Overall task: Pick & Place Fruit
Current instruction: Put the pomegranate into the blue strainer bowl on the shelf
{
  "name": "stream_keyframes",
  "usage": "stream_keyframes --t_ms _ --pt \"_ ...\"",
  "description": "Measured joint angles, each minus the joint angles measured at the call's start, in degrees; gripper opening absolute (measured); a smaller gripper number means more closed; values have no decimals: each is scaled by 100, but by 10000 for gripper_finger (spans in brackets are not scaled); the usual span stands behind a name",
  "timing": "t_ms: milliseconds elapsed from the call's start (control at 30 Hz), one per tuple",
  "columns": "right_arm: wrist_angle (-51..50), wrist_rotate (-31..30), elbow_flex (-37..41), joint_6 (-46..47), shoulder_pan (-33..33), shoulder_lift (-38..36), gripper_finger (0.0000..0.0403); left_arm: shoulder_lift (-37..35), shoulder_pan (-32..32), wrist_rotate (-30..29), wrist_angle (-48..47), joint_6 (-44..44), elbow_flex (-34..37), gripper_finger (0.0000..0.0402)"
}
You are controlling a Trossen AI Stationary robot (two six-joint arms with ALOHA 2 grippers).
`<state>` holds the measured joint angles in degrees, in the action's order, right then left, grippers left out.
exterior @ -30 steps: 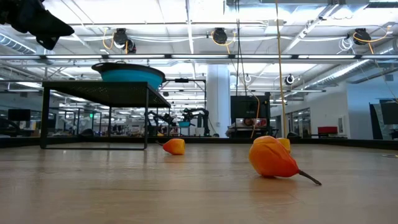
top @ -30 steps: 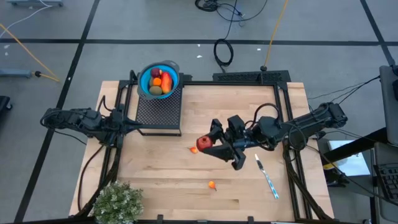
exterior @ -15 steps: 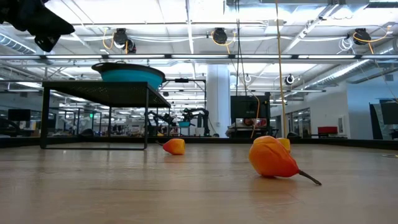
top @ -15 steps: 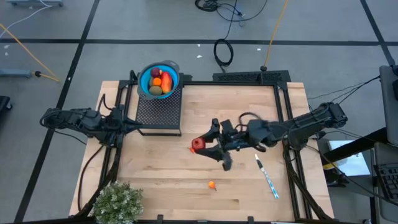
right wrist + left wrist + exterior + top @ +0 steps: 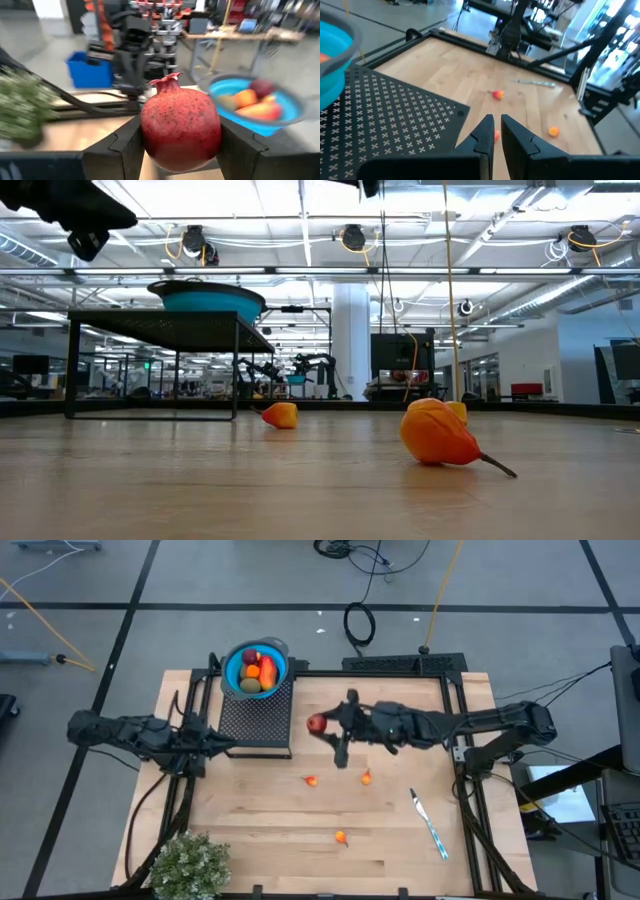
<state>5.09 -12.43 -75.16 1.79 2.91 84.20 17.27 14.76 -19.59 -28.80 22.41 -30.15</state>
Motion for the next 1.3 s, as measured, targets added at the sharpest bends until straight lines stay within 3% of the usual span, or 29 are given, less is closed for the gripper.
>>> stream_keyframes --t_ms 267,533,700,967,1300 --pt "189 21 0 -1905 -664 0 193 568 0 0 0 -2 0 31" --pt "604 93 0 -2114 -1259 0 194 768 0 -2 145 45 0 31" --pt "747 762 -2 -1999 -1497 0 194 763 0 -228 483 44 1 31" --pt "1023 1424 -2 -2059 -1534 3 194 1033 -23 -1020 2276 52 2 31" --pt "1409 1853 -544 -2073 -1473 482 194 1846 -380 -1043 4442 -258 2 49"
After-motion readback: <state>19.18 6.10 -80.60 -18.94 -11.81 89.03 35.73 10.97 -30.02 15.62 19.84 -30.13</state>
